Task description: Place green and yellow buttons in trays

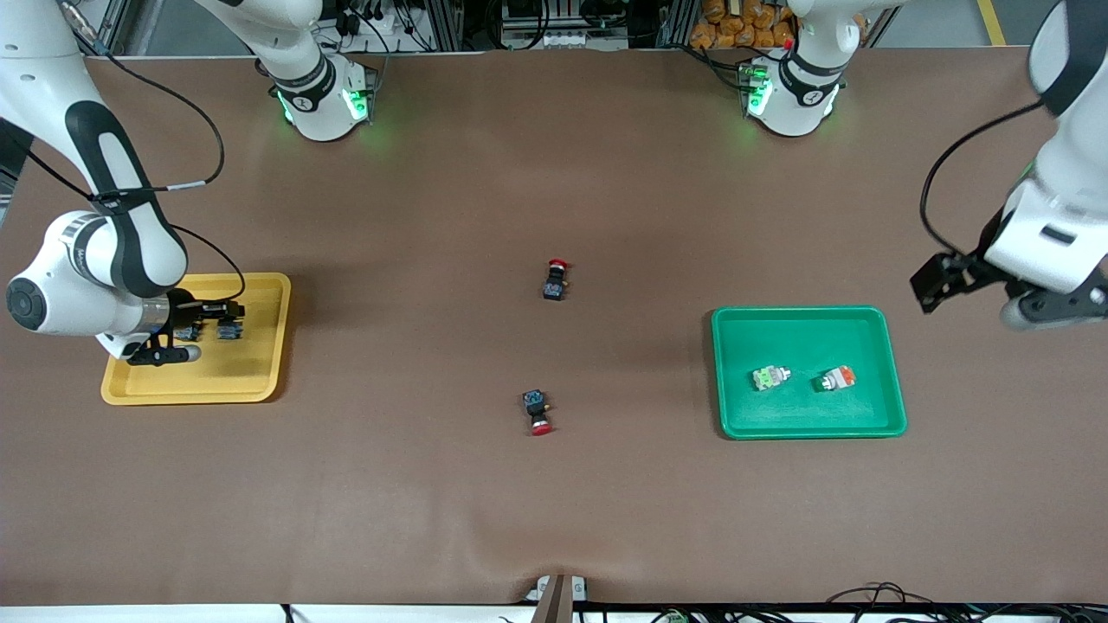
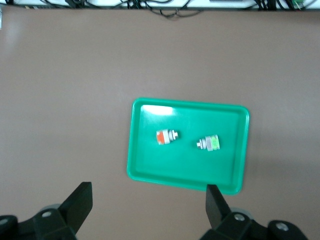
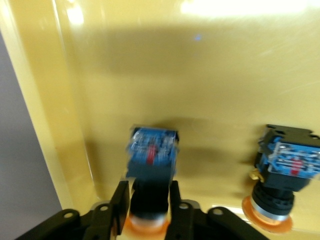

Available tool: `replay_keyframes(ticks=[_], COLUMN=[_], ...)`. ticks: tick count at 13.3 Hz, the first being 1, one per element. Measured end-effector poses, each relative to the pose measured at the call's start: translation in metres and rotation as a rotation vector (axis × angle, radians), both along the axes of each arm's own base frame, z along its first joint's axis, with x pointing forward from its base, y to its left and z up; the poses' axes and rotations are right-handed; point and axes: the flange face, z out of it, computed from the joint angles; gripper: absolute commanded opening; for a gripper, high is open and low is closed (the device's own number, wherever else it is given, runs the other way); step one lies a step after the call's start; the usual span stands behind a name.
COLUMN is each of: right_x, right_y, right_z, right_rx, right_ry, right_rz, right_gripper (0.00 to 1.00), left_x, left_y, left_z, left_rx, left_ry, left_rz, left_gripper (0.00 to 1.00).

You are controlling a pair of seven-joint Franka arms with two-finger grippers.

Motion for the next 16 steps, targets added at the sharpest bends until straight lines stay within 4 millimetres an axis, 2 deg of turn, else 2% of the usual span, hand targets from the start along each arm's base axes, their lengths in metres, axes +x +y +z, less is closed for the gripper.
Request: replay_keyframes(ticks=[2,4,6,8,9,12,14,16], right_x=[0.001,0.008,0.03,0.058,0.07,0.099,0.108,0.114], right_y=[0.014,0.02,0.027,0.043,0.051,0.063,0.067,0.072], right_z=[0.002,0.022,0.071,0.138,0.171,0.257,0.295,0.325], right_rx=[0.02,0.044,0.066,0.072,0.066,0.034,0.016,-0.002], right_ry=[0.039,0.098,0.136,0.121,0.093,-0.053,-0.123,-0.185], right_rz=[0.027,0.048,0.081,0.127,0.145,0.176,0.187,0.198], right_gripper=[1.0,1.0,1.0,1.0,1.0,1.0,1.0,1.0], left_x=[-0.02,-0.034,-0.04,-0.048,-0.052,-0.062,-0.067,-0.074], left_y=[0.008,0.017,0.036,0.059,0.062,0.053,0.042,0.03], left_z=[0.018,0.028,0.032,0.032,0.033,0.04,0.04,0.042], left_rx=[-0.027,-0.028,-0.079,-0.121,-0.127,-0.126,-0.123,-0.12], left_ry=[0.042,0.082,0.095,0.105,0.105,0.095,0.098,0.099], left_rz=[-0.004,-0.02,-0.031,-0.02,-0.017,-0.035,-0.054,-0.074], left_gripper=[1.0,1.0,1.0,1.0,1.0,1.0,1.0,1.0])
